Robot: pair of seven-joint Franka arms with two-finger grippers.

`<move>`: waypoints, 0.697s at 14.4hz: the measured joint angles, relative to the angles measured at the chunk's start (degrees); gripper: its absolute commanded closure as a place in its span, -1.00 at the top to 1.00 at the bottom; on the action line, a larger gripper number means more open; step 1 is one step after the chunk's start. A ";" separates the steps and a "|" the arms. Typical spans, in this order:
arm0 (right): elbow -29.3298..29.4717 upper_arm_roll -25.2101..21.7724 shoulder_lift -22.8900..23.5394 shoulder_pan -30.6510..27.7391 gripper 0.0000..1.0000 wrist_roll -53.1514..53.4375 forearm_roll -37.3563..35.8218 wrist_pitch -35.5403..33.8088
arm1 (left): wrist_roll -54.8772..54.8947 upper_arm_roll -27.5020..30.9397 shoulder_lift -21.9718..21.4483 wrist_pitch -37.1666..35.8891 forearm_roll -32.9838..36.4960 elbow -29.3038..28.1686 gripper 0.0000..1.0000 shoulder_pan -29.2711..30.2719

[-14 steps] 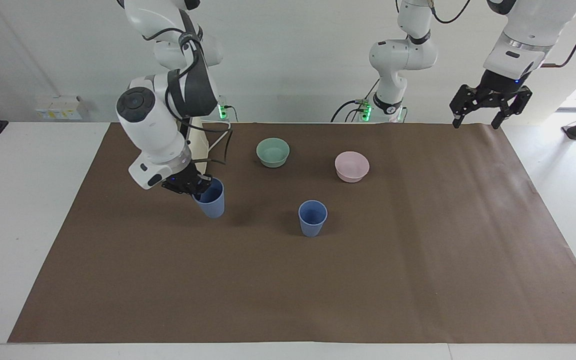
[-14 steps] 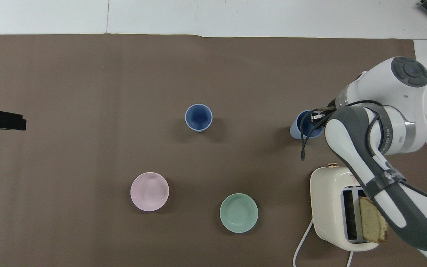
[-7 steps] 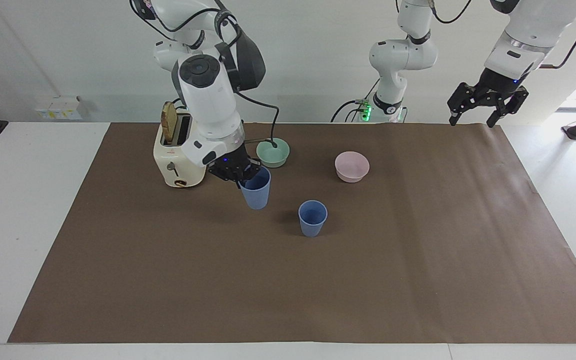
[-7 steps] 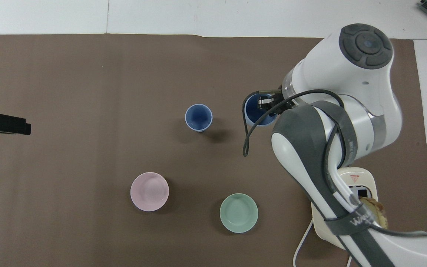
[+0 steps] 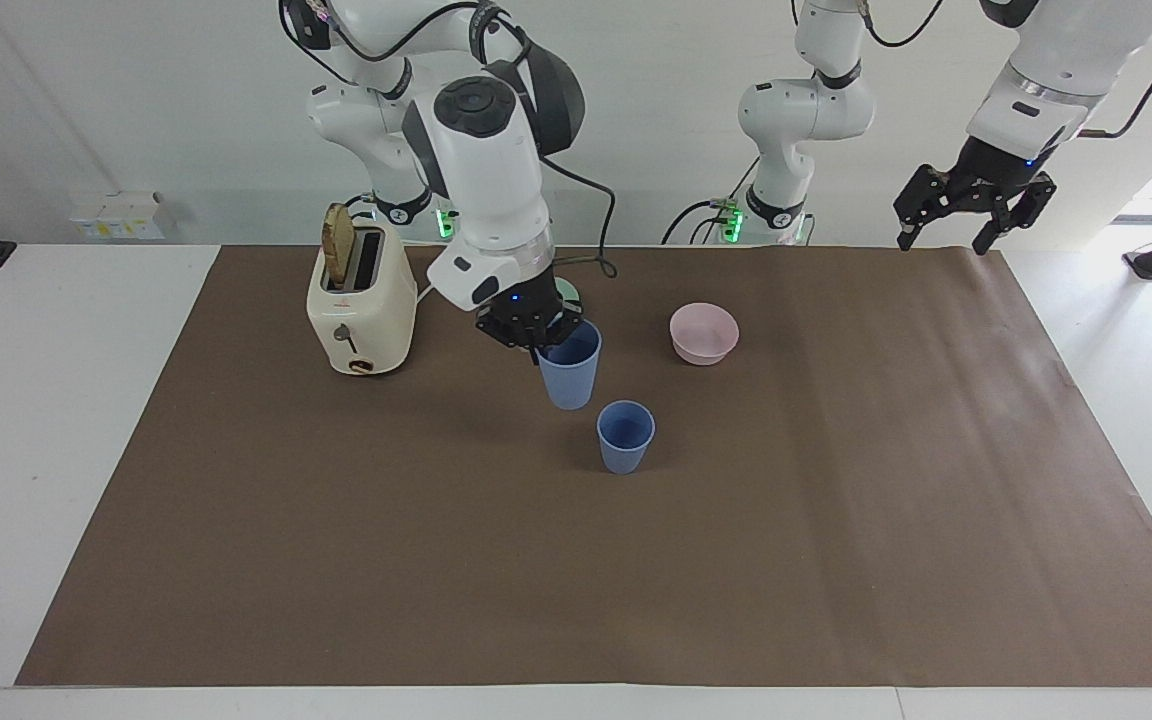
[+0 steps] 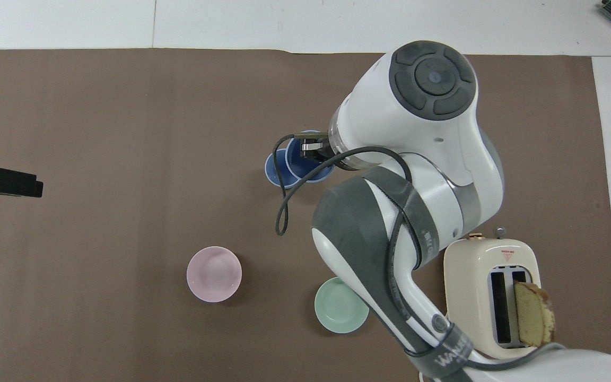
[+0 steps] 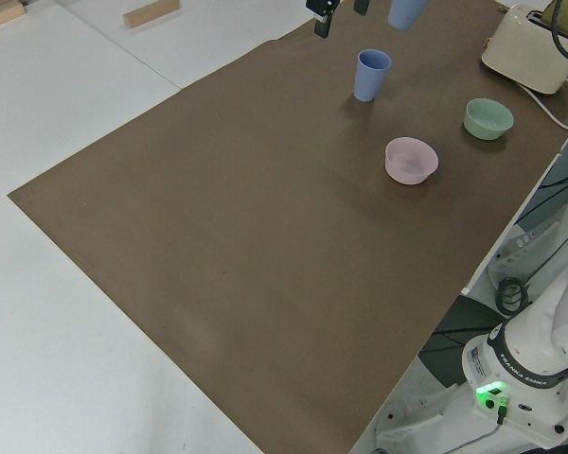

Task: Stack blue cups with both arms
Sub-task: 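Carry the blue cup with the right gripper over the placed cup, then lower the cup into the placed cup and open the right gripper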

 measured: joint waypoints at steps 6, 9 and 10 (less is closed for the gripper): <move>2.01 0.28 4.15 1.88 -1.00 3.42 0.00 1.42 | 0.00 0.01 0.00 -0.02 0.02 0.00 1.00 0.00; 2.02 0.25 6.20 1.87 -1.00 3.42 -0.01 3.38 | 0.00 -0.17 0.00 -0.01 0.02 0.00 1.00 0.00; 2.02 0.25 6.88 1.87 -1.00 3.42 -0.02 4.08 | 0.00 -0.21 0.00 -0.03 0.02 0.00 1.00 0.00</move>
